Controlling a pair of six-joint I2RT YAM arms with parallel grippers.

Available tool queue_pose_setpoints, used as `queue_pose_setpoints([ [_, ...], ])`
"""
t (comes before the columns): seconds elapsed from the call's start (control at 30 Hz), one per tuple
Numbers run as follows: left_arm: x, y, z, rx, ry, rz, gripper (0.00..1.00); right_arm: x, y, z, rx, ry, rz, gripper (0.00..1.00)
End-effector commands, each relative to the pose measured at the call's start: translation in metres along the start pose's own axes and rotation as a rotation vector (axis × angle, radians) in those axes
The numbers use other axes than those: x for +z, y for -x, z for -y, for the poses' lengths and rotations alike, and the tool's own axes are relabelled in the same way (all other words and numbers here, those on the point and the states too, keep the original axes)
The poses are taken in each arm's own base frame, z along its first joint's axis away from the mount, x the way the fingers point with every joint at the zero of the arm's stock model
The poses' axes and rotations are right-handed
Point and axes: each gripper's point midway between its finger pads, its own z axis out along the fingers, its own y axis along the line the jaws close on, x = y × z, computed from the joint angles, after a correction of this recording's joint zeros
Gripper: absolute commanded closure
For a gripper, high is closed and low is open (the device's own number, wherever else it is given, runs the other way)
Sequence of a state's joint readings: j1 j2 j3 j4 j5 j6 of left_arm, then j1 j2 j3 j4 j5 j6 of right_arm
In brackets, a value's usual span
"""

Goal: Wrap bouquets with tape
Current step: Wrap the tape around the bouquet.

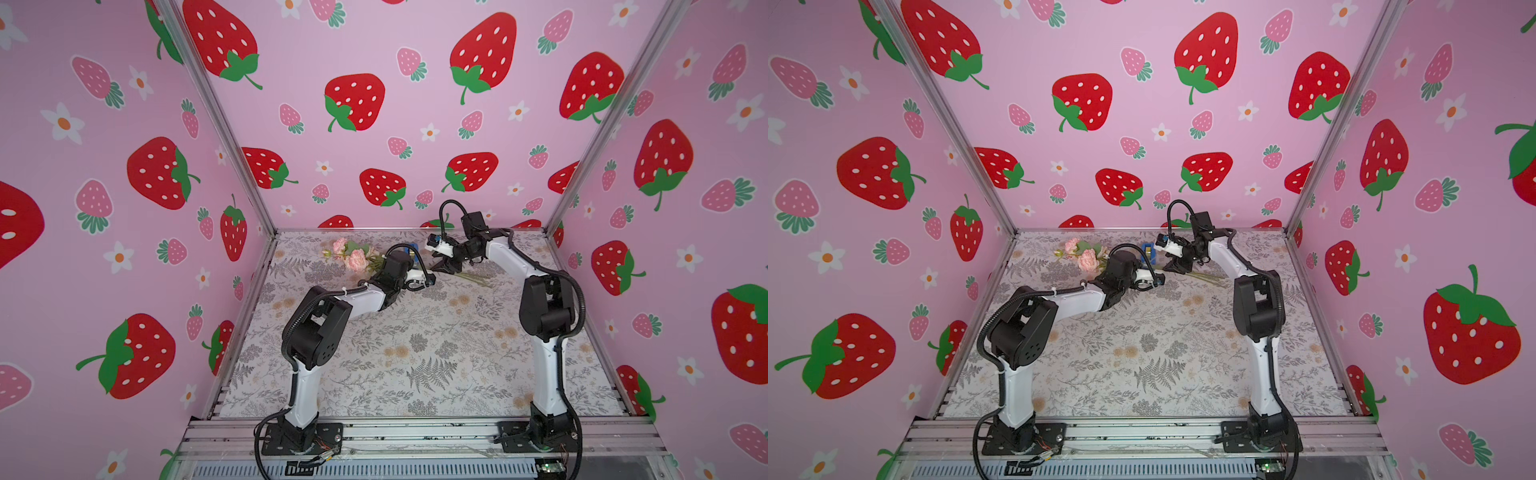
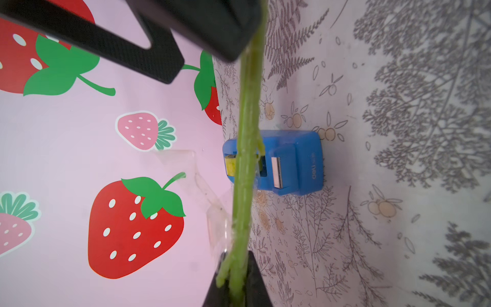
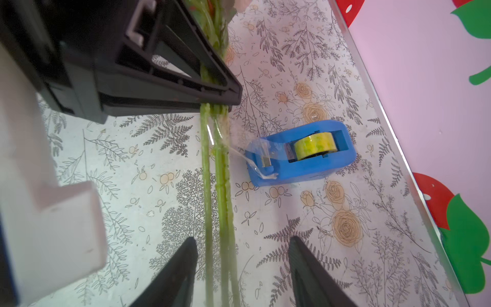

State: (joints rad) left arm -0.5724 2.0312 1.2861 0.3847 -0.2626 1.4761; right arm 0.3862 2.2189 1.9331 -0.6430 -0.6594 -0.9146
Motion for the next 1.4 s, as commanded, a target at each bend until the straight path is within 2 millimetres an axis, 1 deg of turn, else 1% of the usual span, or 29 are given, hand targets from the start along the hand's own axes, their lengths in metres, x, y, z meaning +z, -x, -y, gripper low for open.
queue_pose_setpoints([
  [0.0,-0.013,0.001,-0.037,0.007,0.113,0.005,1.00,-0.001,0.005,-0.020,0.019,0.096,0.027,0.41],
  [0.13,-0.017,0.002,-0.041,-0.009,0.132,0.020,1.00,0.008,-0.005,-0.016,0.027,0.078,-0.025,0.41],
  [0.27,-0.023,0.005,-0.043,-0.024,0.141,0.045,1.00,0.015,-0.009,-0.008,0.037,0.061,-0.042,0.48],
  [0.33,-0.025,0.005,-0.042,-0.026,0.140,0.047,1.00,0.019,-0.011,-0.003,0.040,0.041,-0.055,0.54],
  [0.43,-0.027,0.006,-0.039,-0.012,0.134,0.052,1.00,0.022,-0.009,0.000,0.030,0.027,-0.059,0.66],
  [0.47,-0.028,0.006,-0.039,-0.012,0.135,0.055,1.00,0.022,-0.007,0.002,0.023,0.021,-0.052,0.76],
  [0.53,-0.029,0.006,-0.035,-0.024,0.117,0.072,1.00,0.019,0.002,0.005,-0.011,0.004,-0.031,1.00],
  [0.6,-0.032,0.006,-0.030,-0.049,0.076,0.090,1.00,0.017,0.007,0.007,-0.044,-0.023,-0.024,1.00],
  [0.63,-0.033,0.005,-0.027,-0.070,0.049,0.098,0.90,0.015,0.008,0.007,-0.070,-0.042,-0.028,1.00],
  [0.67,-0.036,0.006,-0.024,-0.087,0.019,0.110,0.77,0.015,0.010,0.008,-0.092,-0.069,-0.034,1.00],
  [0.7,-0.040,0.007,-0.022,-0.101,-0.005,0.122,0.68,0.013,0.010,0.008,-0.116,-0.095,-0.041,1.00],
  [0.73,-0.044,0.008,-0.020,-0.117,-0.032,0.139,0.61,0.012,0.010,0.007,-0.150,-0.120,-0.045,1.00],
  [0.8,-0.057,0.011,-0.018,-0.157,-0.088,0.185,0.54,0.009,0.011,0.005,-0.215,-0.177,-0.043,1.00],
  [0.83,-0.067,0.013,-0.016,-0.175,-0.138,0.210,0.51,0.008,0.011,0.005,-0.251,-0.219,-0.035,1.00],
  [0.9,-0.089,0.019,-0.017,-0.232,-0.230,0.279,0.49,0.002,0.015,0.005,-0.316,-0.295,-0.015,1.00],
  [0.97,-0.112,0.022,-0.024,-0.304,-0.310,0.354,0.45,-0.002,0.017,0.001,-0.384,-0.347,0.007,1.00],
  [1.07,-0.131,0.020,-0.035,-0.359,-0.356,0.390,0.44,-0.007,0.025,-0.003,-0.480,-0.419,0.035,1.00],
  [1.13,-0.137,0.018,-0.038,-0.375,-0.381,0.396,0.44,-0.009,0.031,-0.010,-0.554,-0.463,0.057,1.00],
  [1.23,-0.140,0.014,-0.040,-0.412,-0.413,0.397,0.44,-0.013,0.040,-0.019,-0.641,-0.526,0.111,1.00],
  [1.33,-0.139,0.011,-0.036,-0.424,-0.469,0.378,0.44,-0.014,0.047,-0.031,-0.700,-0.547,0.167,1.00],
  [1.37,-0.139,0.012,-0.031,-0.417,-0.499,0.374,0.44,-0.014,0.049,-0.036,-0.721,-0.549,0.186,1.00],
])
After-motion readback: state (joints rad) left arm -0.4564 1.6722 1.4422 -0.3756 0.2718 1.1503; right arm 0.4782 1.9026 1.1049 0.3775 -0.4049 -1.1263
